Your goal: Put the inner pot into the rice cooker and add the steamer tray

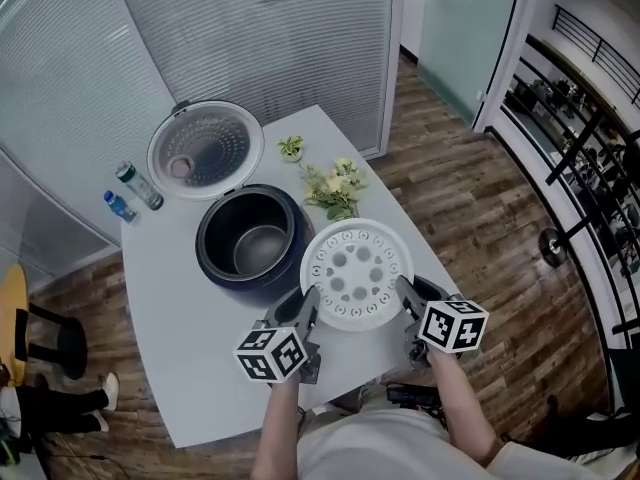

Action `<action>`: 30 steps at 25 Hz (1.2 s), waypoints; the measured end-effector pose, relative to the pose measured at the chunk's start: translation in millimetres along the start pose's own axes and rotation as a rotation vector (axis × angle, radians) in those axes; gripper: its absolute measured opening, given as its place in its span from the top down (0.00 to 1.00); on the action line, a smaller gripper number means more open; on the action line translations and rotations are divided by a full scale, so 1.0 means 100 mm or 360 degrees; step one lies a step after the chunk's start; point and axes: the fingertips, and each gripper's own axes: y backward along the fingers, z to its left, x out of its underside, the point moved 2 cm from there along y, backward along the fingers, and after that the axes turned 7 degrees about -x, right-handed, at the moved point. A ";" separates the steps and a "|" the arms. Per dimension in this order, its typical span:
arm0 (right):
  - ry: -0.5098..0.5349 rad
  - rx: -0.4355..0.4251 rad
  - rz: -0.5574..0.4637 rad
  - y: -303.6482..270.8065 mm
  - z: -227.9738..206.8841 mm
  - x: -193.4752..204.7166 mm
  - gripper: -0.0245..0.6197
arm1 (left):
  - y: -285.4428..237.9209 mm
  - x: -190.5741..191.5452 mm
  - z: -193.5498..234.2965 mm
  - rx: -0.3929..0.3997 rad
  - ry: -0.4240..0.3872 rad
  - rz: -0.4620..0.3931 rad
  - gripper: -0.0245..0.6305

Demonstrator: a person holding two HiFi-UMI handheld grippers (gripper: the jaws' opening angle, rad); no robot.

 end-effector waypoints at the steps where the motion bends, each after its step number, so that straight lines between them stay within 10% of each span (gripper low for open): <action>1: -0.0002 -0.0019 -0.0012 -0.02 0.03 -0.05 0.84 | 0.01 -0.05 0.01 -0.0001 0.0009 -0.0024 0.84; 30: 0.0043 -0.0523 -0.0010 -0.71 0.67 -0.80 0.84 | 0.36 -0.86 0.36 -0.0295 0.0144 -0.0362 0.85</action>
